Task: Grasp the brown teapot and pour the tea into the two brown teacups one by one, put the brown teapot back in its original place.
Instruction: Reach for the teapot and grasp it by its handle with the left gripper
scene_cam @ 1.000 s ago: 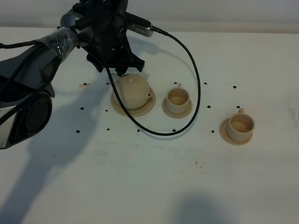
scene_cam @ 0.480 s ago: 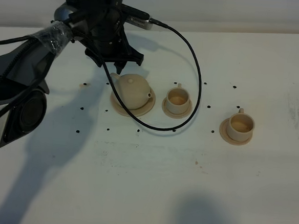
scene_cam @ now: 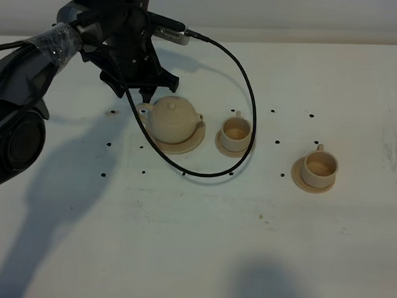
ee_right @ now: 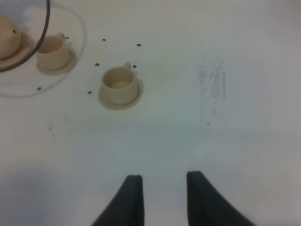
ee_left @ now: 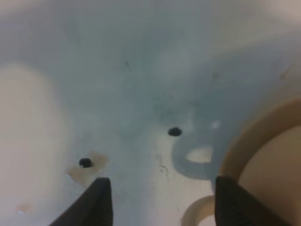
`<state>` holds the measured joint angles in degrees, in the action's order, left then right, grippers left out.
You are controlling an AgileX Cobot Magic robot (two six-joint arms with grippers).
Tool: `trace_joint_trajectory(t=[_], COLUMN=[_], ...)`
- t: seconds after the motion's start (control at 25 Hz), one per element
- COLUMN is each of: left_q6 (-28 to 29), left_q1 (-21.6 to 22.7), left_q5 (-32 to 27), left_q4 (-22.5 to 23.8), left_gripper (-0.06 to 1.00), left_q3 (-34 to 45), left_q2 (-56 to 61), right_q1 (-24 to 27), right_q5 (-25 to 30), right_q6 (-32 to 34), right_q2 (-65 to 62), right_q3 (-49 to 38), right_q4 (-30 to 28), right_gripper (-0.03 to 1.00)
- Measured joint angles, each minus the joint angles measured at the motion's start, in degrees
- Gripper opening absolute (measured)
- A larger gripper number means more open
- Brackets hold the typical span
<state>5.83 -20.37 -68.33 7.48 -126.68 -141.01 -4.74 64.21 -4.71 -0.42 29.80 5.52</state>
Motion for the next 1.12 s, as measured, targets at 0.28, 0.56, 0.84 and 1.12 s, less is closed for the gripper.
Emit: trace_joint_trajectory(t=[0.28, 0.56, 0.84, 1.12], left_q6=[-0.2, -0.6, -4.4, -19.6], left_q1=[0.1, 0.1, 0.1, 0.1], left_q5=[0.0, 0.0, 0.0, 0.0], left_q4=[-0.4, -0.9, 0.7, -4.4], left_gripper=[0.46, 0.46, 0.46, 0.46], left_q3=[6.7, 8.7, 8.7, 8.7], left_q2=[3.4, 5.6, 7.3, 13.0], right_q1=[0.0, 0.0, 0.0, 0.0], right_q5=[0.0, 0.0, 0.0, 0.0], right_q6=[0.0, 0.0, 0.0, 0.0], right_q2=[0.0, 0.0, 0.0, 0.0], right_q3=[0.0, 0.0, 0.0, 0.0], right_q4=[0.0, 0.0, 0.0, 0.0], right_gripper=[0.22, 0.22, 0.22, 0.22])
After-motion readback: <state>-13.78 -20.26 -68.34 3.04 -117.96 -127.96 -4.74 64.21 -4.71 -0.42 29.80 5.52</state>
